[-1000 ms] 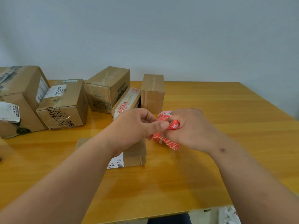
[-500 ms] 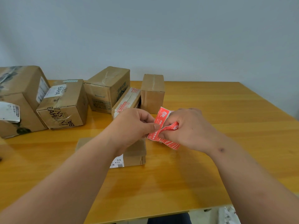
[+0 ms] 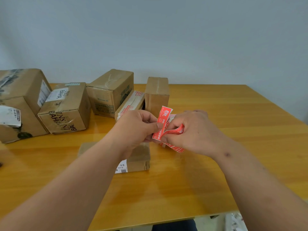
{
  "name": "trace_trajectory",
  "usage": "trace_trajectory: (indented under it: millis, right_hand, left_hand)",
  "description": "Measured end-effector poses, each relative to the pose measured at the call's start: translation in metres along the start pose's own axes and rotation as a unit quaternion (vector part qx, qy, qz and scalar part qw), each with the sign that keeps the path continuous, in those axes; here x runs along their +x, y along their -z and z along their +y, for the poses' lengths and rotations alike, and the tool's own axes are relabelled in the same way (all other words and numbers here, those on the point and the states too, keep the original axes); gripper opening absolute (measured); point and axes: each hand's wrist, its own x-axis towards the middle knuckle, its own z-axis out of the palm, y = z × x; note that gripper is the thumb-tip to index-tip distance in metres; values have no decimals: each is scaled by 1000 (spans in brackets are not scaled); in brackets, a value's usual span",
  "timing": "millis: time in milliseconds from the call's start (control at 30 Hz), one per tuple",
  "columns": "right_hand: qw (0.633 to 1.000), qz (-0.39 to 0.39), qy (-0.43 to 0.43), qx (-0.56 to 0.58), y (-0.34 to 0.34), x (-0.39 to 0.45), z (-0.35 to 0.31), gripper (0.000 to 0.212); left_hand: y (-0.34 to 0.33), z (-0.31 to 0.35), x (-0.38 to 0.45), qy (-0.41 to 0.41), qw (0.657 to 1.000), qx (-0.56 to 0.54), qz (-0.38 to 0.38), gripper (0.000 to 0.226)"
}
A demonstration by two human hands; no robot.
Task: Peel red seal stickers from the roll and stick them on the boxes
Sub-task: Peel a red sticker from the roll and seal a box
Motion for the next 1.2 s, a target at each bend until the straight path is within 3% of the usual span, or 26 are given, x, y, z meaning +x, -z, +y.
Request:
trace_trajectory:
  millis: [333,800,900,1000,1067,1133,1200]
  right_hand:
    - [1000,-2,17,-17,1,2,3,21]
    - [998,10,-17,66,3,-6,4,11]
    - [998,36,-50,26,2,-7,1,29]
    - [990,119,-69,-27,-2,-3,-1,63]
    - [980,172,-77,-68,-6,0,-1,73]
    - [972,210,-74,-74,-8,0,0,62]
    - [974,215,-60,-43,-7,-3,-3,35]
  left_hand:
    - [0,-1,1,-3,1000,5,27,13]
    - [5,-4,4,-3,993,-35,109,6]
    - [7,-1,0,-7,994,-49,93,5]
    - [7,2,-5,-8,997,-44,69,6]
    - [7,3,-8,-9,997,-44,62,7]
    - [7,3,-10,-9,997,-50,63,8]
    - [7,2,-12,-9,996,-55,67,10]
